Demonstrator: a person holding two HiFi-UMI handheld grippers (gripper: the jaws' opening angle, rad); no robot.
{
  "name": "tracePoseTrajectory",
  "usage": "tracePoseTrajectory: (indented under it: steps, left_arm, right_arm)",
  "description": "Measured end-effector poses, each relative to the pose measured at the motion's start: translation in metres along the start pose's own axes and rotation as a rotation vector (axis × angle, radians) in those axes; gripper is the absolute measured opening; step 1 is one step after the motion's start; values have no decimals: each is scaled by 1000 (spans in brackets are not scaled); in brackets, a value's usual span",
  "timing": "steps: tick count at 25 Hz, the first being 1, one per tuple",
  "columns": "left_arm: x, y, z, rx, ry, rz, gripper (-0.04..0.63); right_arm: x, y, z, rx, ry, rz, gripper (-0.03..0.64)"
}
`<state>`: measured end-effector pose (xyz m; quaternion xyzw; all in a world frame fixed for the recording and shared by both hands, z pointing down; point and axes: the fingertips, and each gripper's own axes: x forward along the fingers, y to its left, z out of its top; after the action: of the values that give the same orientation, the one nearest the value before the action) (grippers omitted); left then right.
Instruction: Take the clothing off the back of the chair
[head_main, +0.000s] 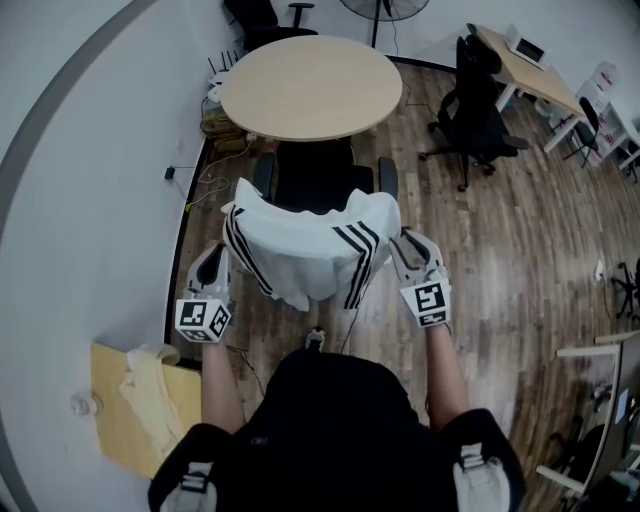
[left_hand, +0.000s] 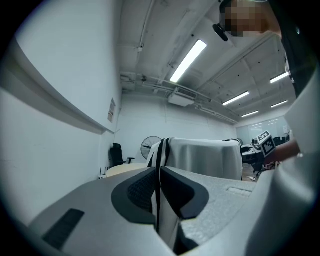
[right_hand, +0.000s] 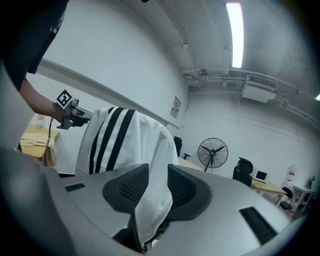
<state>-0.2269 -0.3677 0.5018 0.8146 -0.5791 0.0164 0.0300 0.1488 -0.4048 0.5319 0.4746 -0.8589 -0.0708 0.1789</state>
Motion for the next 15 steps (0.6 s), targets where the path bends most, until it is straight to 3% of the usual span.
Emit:
tracePoseTrajectory:
  steps: [8,15]
  left_arm:
    - [33,11,-8,33,41,-76,121]
    - [58,8,-23,80,96,-160,199]
  right_arm:
    - [19,25,3,46,-7,109,177]
    - [31,36,4,49,-1,129,193]
